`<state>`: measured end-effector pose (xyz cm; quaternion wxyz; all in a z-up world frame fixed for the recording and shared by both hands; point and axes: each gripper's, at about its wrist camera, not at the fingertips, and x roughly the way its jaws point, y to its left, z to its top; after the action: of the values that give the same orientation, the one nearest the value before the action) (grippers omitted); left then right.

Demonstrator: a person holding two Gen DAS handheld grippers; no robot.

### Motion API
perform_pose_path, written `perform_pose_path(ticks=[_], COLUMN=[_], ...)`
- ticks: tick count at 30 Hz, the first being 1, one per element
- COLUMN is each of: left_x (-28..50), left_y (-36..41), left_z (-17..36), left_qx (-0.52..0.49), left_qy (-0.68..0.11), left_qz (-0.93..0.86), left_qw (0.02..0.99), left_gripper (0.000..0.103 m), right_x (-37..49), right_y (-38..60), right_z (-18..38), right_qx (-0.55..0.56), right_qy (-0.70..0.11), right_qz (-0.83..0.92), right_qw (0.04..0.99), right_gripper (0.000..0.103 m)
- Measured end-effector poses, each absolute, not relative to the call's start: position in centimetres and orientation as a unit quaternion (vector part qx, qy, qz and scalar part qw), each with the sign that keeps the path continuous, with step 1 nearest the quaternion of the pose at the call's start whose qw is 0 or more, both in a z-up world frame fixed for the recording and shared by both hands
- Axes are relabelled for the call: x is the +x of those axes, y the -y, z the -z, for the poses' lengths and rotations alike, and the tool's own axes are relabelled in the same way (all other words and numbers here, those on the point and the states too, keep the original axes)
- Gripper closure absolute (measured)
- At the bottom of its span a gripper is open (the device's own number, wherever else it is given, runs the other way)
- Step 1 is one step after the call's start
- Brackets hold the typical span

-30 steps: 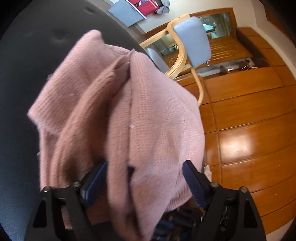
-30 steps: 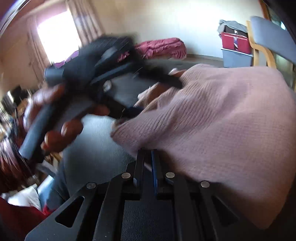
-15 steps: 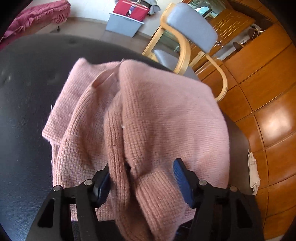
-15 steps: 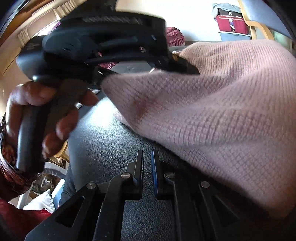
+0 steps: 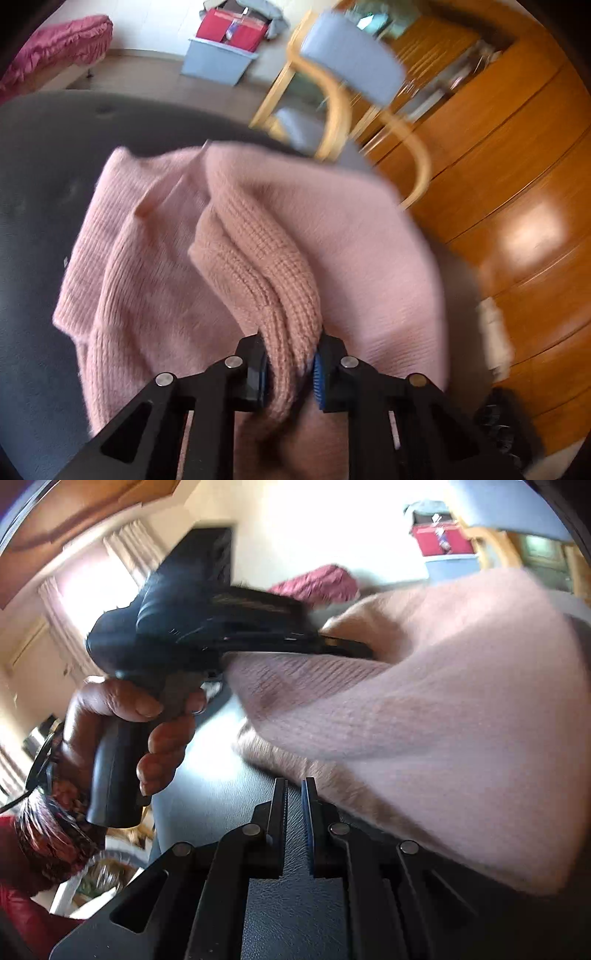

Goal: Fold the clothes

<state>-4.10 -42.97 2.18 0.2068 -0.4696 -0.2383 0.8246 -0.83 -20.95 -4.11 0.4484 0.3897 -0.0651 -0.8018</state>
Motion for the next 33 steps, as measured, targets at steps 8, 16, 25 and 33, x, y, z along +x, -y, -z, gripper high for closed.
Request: perform_pose_path(ticks=[8, 16, 25, 33], left_x=[-4.5, -4.2, -2.6, 1.5], left_y=[45.6, 48.5, 52.8, 54.6], left_z=[-5.1, -4.3, -2.6, 3.2], left_qx=[-0.42, -0.382, -0.358, -0.35], left_qy=[0.303, 0.367, 0.389, 0.419], left_qz=[-0.815, -0.802, -0.808, -0.813], left_qw=[0.259, 0.276, 0.261, 0.204], left_gripper=[0.088, 0.089, 0.089, 0.089], right_x=[-2.1, -0.6, -4.4, -5.3], right_y=[17.7, 16.7, 16.4, 17.7], right_z=[3.7, 3.2, 4.6, 4.9], right_qx=[0.401, 0.405, 0.441, 0.444], right_qy=[0.034, 0.004, 0.018, 0.03], right_qz=[0.842, 0.854, 0.848, 0.849], right_qw=[0.359, 0.326, 0.292, 0.286], right_gripper=[0.095, 0.095, 0.095, 0.095])
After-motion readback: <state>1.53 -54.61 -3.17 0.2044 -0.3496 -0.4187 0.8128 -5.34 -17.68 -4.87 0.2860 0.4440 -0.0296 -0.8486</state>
